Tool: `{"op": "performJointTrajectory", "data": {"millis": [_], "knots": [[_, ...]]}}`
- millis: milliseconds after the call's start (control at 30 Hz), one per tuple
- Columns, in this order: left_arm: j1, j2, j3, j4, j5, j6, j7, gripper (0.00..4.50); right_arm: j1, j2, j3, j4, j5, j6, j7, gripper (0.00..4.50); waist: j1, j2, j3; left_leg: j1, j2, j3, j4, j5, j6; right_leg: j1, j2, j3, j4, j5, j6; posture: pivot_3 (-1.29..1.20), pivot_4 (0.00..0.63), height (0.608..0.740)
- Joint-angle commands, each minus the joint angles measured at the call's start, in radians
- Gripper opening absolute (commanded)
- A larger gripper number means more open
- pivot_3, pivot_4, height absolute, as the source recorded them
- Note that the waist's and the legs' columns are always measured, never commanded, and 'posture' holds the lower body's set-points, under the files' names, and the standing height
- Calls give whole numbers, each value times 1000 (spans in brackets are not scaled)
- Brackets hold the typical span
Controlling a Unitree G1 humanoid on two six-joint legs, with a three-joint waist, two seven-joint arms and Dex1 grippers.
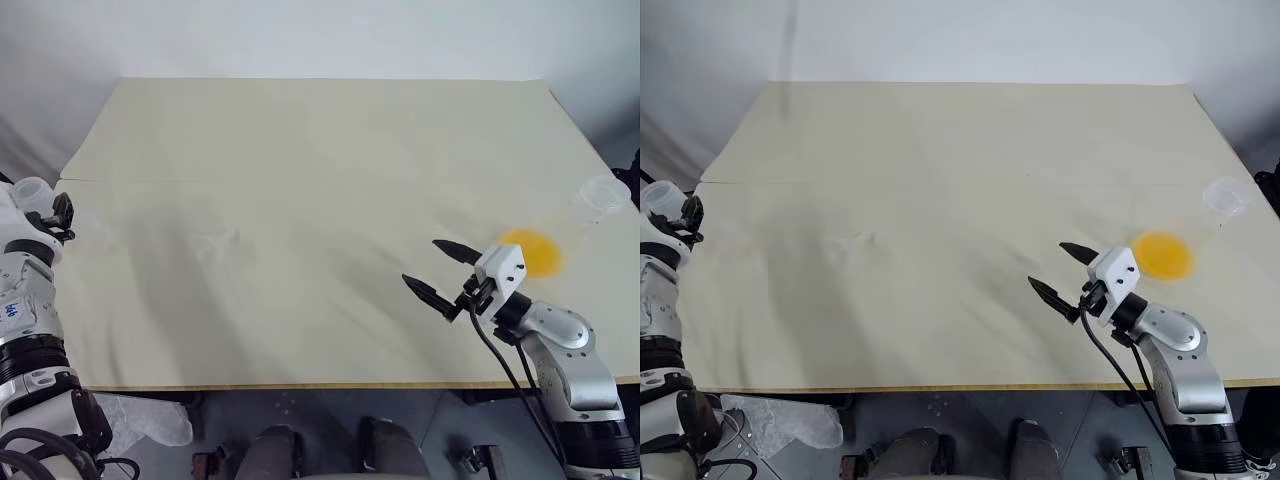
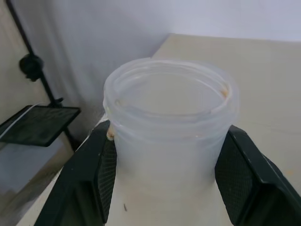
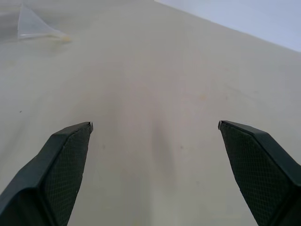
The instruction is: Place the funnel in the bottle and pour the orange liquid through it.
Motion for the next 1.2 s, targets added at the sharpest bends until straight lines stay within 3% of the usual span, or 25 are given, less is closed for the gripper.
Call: {"op": "performJointTrajectory", "data": {"millis": [33, 333, 500, 667, 967, 1200], "knots": [[-57, 4, -46, -145, -81, 61, -139, 2521, -8, -6, -32, -10, 7, -18, -3, 4500, 3, -1, 0, 0, 0, -1, 1, 0, 0, 0, 0, 0, 0, 0, 0, 0, 150, 740], [-259, -110, -261, -135, -81, 16, -421, 2521, 31, -36, -71, -50, 34, 5, 12, 4500, 3, -1, 1, -2, 0, 0, 3, 0, 0, 0, 1, -1, 1, 0, 0, 0, 150, 740], [-360, -245, -403, -125, -71, -49, -615, 2521, 98, -59, -116, -108, 63, 37, 23, 4500, 3, -2, 1, -4, -1, 0, 3, 0, 0, 0, 1, -1, 0, 0, 1, 0, 150, 740], [-384, -389, -518, -181, -108, 35, -756, 2521, 187, -92, -200, -185, 138, 80, 46, 4500, 3, -2, 1, -4, -1, 1, 3, 0, 0, 0, 2, -2, -2, 0, 1, 0, 150, 740], [-413, -548, -676, -120, -29, 18, -888, 2521, 363, -113, -332, -315, 203, 123, 49, 4500, 8, -2, 1, -5, -1, 3, 4, 1, 2, 0, 1, 0, -4, 0, 1, 0, 150, 740], [-414, -674, -774, -17, 94, -100, -866, 2521, 499, -40, -392, -421, 181, 97, -24, 4500, 31, -2, 1, -6, -1, 4, 4, 1, 3, 0, 2, 0, -7, 0, 1, 0, 150, 740]]}}
